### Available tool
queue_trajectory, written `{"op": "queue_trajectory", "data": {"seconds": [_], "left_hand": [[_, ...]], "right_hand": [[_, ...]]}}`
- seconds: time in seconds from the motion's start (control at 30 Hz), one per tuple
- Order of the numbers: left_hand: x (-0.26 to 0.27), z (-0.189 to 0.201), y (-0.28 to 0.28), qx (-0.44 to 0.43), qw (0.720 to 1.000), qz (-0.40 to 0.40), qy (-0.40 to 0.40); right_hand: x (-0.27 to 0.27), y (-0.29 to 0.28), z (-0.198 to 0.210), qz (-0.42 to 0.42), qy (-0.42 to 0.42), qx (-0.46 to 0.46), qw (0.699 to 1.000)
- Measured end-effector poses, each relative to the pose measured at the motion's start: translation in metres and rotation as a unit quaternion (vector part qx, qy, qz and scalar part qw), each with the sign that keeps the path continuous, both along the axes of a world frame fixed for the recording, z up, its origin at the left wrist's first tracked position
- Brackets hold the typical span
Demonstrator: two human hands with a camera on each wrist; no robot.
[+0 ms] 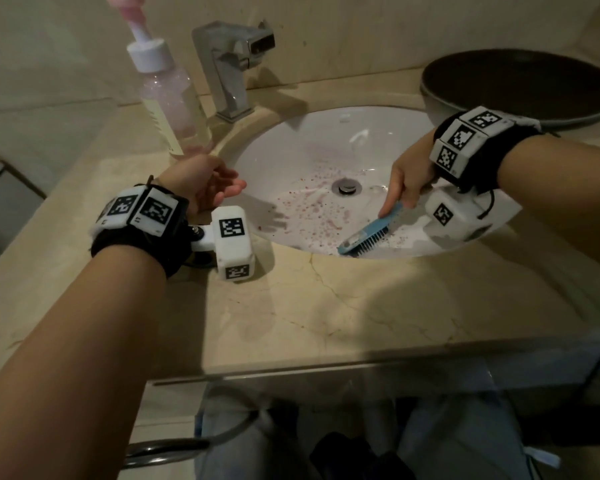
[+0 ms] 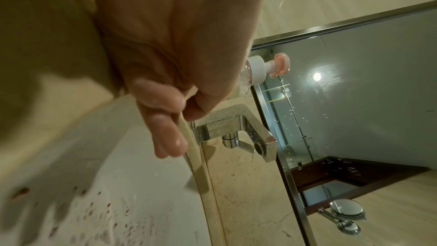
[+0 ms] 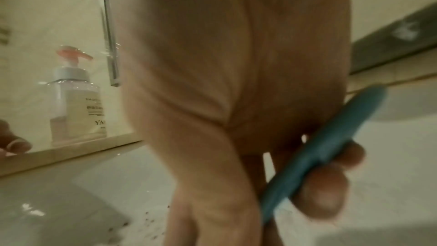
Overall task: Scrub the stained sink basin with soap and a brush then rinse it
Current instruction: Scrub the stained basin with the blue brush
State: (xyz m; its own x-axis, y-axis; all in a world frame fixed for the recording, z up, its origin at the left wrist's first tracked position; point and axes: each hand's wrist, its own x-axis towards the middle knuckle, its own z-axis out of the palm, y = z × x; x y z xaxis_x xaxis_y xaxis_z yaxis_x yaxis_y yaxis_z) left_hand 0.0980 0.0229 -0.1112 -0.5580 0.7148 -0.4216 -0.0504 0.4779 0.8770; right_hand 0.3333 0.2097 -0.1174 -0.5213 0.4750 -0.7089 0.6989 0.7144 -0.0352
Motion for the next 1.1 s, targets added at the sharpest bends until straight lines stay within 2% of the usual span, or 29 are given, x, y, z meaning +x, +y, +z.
{"op": "queue_trajectory", "data": {"seconds": [0.07, 0.17, 0.2, 0.23, 0.37, 0.4, 0.47, 0.53, 0.6, 0.73, 0.8, 0.93, 1.0, 1.07, 1.1], "left_hand": [[-0.001, 0.0, 0.0, 0.002, 1.0, -0.001, -0.002], [-0.001, -0.001, 0.0, 0.005, 1.0, -0.005, 0.001], [-0.001, -0.001, 0.0, 0.005, 1.0, -0.005, 0.002], [-0.001, -0.001, 0.0, 0.006, 1.0, -0.004, 0.004], [0.0, 0.0, -0.001, 0.011, 1.0, -0.002, 0.005], [0.0, 0.0, -0.001, 0.012, 1.0, -0.002, 0.005], [0.0, 0.001, -0.001, 0.012, 1.0, -0.003, 0.005], [0.001, 0.001, -0.001, 0.012, 1.0, -0.003, 0.006], [0.002, 0.0, -0.002, 0.013, 1.0, -0.003, 0.011], [0.002, 0.0, -0.002, 0.016, 1.0, -0.002, 0.008], [0.002, 0.0, -0.002, 0.016, 1.0, -0.002, 0.007], [0.003, 0.0, -0.002, 0.02, 1.0, 0.002, 0.012], [0.003, -0.001, -0.002, 0.021, 1.0, 0.003, 0.011], [0.002, -0.001, -0.002, 0.019, 1.0, 0.002, 0.012], [0.002, 0.0, -0.002, 0.017, 1.0, 0.001, 0.013]], "right_hand": [[0.002, 0.005, -0.012, -0.02, 0.035, 0.024, 0.999], [0.005, 0.01, -0.023, -0.018, 0.095, 0.145, 0.985], [0.006, 0.01, -0.022, -0.013, 0.095, 0.158, 0.983], [0.006, 0.011, -0.02, -0.017, 0.088, 0.142, 0.986], [0.002, 0.007, -0.01, -0.034, 0.018, -0.055, 0.998], [0.001, 0.006, -0.011, -0.029, 0.014, -0.068, 0.997], [-0.003, 0.004, -0.014, -0.011, 0.024, -0.013, 1.0], [-0.006, 0.006, -0.015, 0.001, 0.057, 0.095, 0.994], [-0.006, 0.01, -0.015, -0.004, 0.08, 0.13, 0.988], [-0.007, 0.001, -0.015, 0.008, -0.002, -0.014, 1.0], [-0.008, -0.003, -0.015, 0.018, -0.016, -0.033, 0.999], [-0.002, 0.004, -0.009, 0.015, 0.01, 0.117, 0.993], [0.003, 0.005, -0.005, 0.023, -0.005, 0.182, 0.983], [0.004, 0.005, -0.001, 0.044, -0.047, 0.184, 0.981], [0.005, 0.004, 0.001, 0.044, -0.063, 0.15, 0.986]]}}
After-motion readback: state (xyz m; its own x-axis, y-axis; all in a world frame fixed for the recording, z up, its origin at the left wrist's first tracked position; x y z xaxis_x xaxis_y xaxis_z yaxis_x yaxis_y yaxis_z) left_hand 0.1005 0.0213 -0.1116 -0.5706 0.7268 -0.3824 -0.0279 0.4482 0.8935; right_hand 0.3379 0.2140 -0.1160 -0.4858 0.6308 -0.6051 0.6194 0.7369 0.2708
